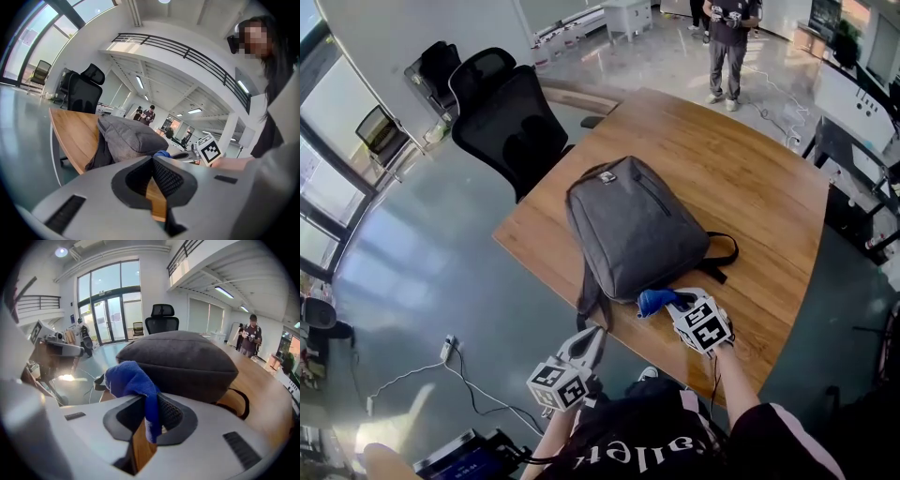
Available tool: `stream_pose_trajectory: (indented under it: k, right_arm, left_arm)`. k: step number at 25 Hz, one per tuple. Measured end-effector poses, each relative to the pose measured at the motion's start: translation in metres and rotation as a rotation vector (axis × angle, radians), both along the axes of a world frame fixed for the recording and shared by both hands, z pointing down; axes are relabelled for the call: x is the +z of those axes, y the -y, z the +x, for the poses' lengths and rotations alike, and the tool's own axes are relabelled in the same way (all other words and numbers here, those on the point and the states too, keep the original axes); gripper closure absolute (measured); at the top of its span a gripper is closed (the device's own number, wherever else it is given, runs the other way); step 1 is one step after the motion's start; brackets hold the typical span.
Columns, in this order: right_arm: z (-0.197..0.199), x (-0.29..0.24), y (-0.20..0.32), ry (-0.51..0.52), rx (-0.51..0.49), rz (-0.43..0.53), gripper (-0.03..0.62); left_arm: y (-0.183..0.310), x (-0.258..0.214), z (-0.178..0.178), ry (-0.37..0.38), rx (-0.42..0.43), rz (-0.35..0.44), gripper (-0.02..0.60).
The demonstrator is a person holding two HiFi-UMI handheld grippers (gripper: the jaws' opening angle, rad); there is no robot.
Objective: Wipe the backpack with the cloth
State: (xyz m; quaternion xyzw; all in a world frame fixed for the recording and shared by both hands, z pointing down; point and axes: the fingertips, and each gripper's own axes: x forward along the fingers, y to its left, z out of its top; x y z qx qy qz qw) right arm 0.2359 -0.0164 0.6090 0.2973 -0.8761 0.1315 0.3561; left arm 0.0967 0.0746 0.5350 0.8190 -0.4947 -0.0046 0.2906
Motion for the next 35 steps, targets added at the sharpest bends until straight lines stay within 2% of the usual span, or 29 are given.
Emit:
stream_pose_trajectory:
  k: [7,17,24,29,35]
  right_arm:
    - [0.055,0.000,0.038,0.037,0.184,-0.036,0.525]
    - [0.119,0.011,0.078,0.006,0.323,-0.039,0.525]
    - [0.165,0.017,0.086,-0.029,0.418,-0.045,0.525]
    - [0.178,0.008,0.085,0.000,0.467,-0.044,0.525]
    - [0.193,-0.005,0.085,-0.007,0.526,-0.027,0.525]
  left_arm:
    - [0.010,-0.016,0.011,0.024,0.016,-0.018,0.581]
    - [0.008,-0.015,0.005,0.054,0.010,-0.032,0.581]
    - [0.004,-0.001,-0.005,0.040,0.007,-0.017,0.581]
    - [0.014,-0.011,-0.008,0.041,-0.004,-0.024,0.581]
    - [0.029,-0.017,-0.007,0.029,0.022,-0.016,0.581]
